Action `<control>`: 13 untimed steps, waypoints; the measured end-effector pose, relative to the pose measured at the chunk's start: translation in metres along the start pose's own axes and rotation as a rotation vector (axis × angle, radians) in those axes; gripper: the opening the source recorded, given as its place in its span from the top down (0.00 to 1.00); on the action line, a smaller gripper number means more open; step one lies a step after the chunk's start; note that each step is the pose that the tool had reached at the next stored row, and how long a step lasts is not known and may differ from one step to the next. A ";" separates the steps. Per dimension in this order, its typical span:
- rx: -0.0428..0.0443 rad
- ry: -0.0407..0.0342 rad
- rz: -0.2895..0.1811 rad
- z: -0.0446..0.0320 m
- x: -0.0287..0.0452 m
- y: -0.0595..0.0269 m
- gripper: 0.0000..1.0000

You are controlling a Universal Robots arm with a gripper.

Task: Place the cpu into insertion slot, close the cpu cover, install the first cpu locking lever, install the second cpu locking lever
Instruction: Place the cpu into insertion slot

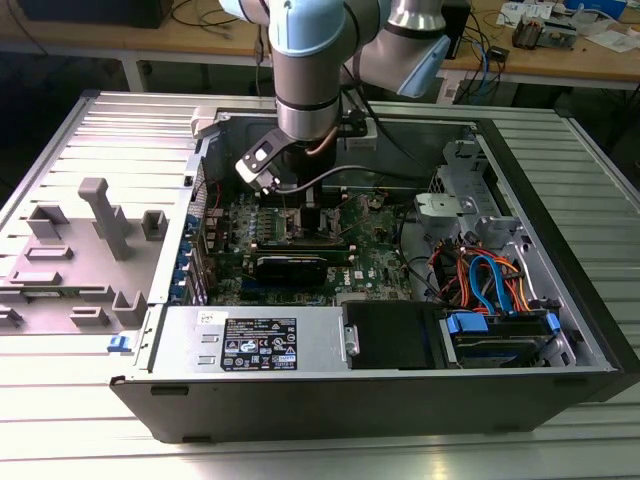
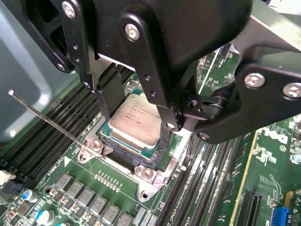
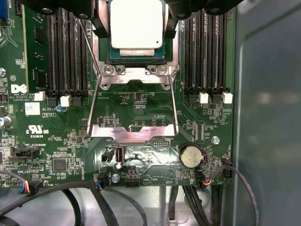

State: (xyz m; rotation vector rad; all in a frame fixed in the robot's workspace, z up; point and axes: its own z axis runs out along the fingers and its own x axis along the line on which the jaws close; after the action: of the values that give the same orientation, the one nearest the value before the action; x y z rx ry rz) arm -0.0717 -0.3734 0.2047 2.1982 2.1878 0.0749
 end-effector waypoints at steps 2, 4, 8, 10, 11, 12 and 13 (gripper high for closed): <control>0.0001 -0.0001 0.000 0.0011 0.0000 -0.0011 0.46; 0.0000 -0.0001 0.001 0.0017 0.0000 -0.0013 0.46; 0.0001 -0.0002 0.001 0.0027 0.0000 -0.0015 0.46; -0.0001 0.0001 0.001 0.0039 0.0000 -0.0015 0.46; 0.0001 -0.0001 0.001 0.0046 0.0000 -0.0015 0.46; 0.0001 -0.0003 0.001 0.0048 -0.0001 -0.0015 0.46; 0.0003 -0.0004 0.001 0.0050 -0.0001 -0.0015 0.46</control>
State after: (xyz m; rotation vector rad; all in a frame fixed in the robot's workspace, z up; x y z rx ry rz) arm -0.0729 -0.3734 0.1996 2.1998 2.1862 0.0742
